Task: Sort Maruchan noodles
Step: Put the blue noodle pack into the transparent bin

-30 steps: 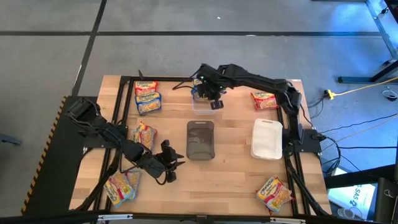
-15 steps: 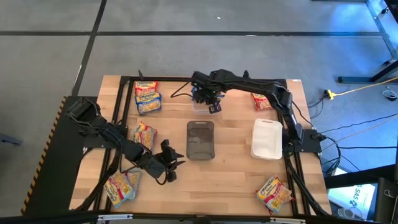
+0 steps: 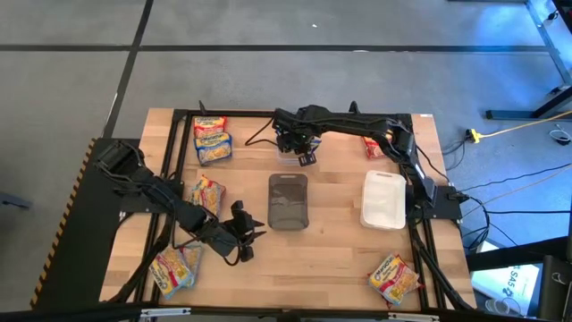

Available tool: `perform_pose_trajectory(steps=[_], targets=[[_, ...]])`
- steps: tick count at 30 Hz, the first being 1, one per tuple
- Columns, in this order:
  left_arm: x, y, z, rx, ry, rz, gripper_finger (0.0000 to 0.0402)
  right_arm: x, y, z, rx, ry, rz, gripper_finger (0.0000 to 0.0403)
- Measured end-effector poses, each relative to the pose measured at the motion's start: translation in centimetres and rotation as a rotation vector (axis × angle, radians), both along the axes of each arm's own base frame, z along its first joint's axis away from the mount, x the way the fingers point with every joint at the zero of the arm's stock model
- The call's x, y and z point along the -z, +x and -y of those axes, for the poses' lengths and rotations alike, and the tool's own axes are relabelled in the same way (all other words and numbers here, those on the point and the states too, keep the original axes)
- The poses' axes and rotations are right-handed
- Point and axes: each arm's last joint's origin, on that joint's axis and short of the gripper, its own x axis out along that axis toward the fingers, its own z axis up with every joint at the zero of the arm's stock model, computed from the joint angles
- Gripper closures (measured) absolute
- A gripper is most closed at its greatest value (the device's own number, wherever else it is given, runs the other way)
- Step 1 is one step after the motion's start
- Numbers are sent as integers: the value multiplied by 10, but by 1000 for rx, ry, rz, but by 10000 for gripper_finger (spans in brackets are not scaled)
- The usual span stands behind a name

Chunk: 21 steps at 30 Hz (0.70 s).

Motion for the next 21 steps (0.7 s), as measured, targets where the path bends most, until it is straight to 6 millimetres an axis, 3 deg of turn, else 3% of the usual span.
perform_pose_trajectory(steps=[5,14,21], targets=[[0,0,0,2,-3,1,294,3,4,2,7,-6,22,302],[0,0,0,6,-5,0,294,2,10,5,64,-56,87,208],[0,0,0,7,-3,-1,294,2,10,6,122,-178,55,197]])
